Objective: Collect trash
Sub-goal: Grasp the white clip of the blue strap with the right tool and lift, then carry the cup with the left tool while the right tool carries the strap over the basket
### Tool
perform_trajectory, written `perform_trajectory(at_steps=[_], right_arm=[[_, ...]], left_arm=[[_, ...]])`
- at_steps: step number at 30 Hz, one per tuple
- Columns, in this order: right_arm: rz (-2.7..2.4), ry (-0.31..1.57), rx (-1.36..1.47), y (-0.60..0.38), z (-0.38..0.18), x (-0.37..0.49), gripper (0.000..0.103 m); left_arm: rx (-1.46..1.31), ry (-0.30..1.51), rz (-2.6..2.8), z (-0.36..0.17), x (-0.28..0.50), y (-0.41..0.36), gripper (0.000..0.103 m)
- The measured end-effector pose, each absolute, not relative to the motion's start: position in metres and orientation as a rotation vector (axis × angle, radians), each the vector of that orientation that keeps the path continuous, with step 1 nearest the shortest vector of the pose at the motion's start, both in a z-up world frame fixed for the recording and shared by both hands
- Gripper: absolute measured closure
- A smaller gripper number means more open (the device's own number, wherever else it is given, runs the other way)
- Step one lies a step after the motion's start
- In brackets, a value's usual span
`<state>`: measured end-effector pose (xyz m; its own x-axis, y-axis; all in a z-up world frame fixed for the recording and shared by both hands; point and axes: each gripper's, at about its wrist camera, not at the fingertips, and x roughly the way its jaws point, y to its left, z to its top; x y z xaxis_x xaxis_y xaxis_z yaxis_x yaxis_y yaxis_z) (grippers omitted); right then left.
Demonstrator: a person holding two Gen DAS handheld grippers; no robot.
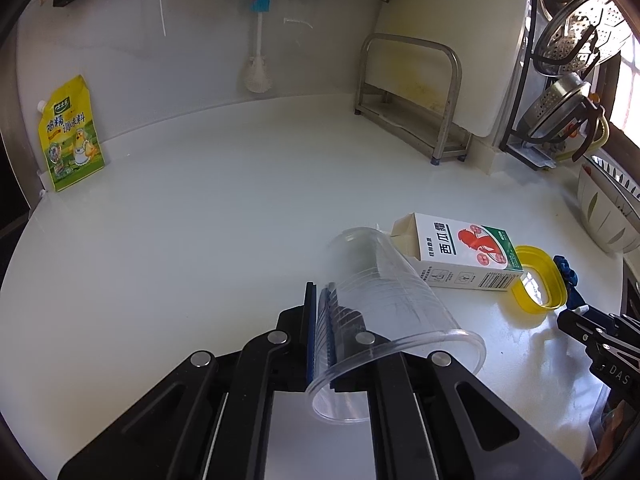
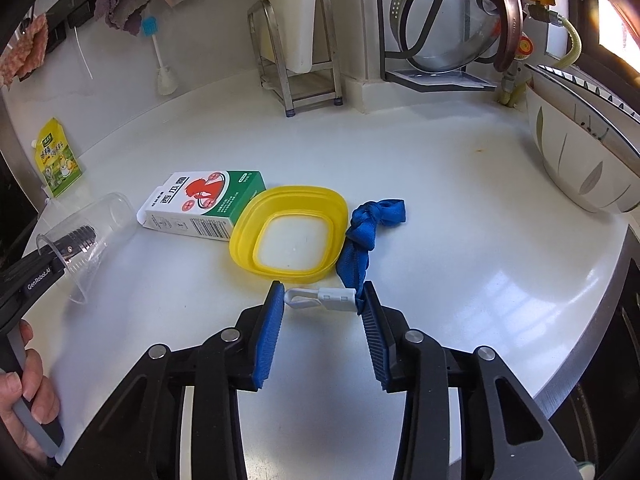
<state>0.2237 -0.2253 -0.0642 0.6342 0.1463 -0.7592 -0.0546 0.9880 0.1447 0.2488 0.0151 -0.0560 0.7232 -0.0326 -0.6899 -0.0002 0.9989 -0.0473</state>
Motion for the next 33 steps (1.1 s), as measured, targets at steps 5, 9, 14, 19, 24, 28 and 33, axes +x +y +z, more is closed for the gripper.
perform_trajectory(at_steps=[5, 9, 14, 19, 24, 28, 33], right_arm=[[0.115, 0.858, 0.146, -0.232, -0.060, 0.211, 0.065], [0.115, 0.827, 0.158, -0.234, -0.052, 0.196, 0.065], [0.118, 0.805, 0.177, -0.233, -0.048, 0.172, 0.065], [0.115, 0.766, 0.207, -0.232, -0.042, 0.134, 0.065], [0.120, 0.741, 0.215, -0.224, -0.036, 0.092, 0.065], [0.122, 0.724, 0.238, -0.216, -0.033, 0.053, 0.065], [0.141, 0.696, 0.275, -0.201, -0.029, 0.000, 0.065]], left_arm=[[-0.052, 0.742, -0.017, -0.054, 0.242, 0.017, 0.098], [-0.040, 0.710, -0.025, -0.049, 0.226, 0.014, 0.098], [-0.036, 0.723, -0.058, -0.048, 0.201, 0.016, 0.098], [-0.030, 0.720, -0.072, -0.040, 0.172, 0.023, 0.098], [-0.027, 0.717, -0.094, -0.031, 0.134, 0.027, 0.098], [-0.024, 0.721, -0.125, -0.024, 0.099, 0.026, 0.098], [-0.028, 0.710, -0.155, -0.015, 0.054, 0.027, 0.098]])
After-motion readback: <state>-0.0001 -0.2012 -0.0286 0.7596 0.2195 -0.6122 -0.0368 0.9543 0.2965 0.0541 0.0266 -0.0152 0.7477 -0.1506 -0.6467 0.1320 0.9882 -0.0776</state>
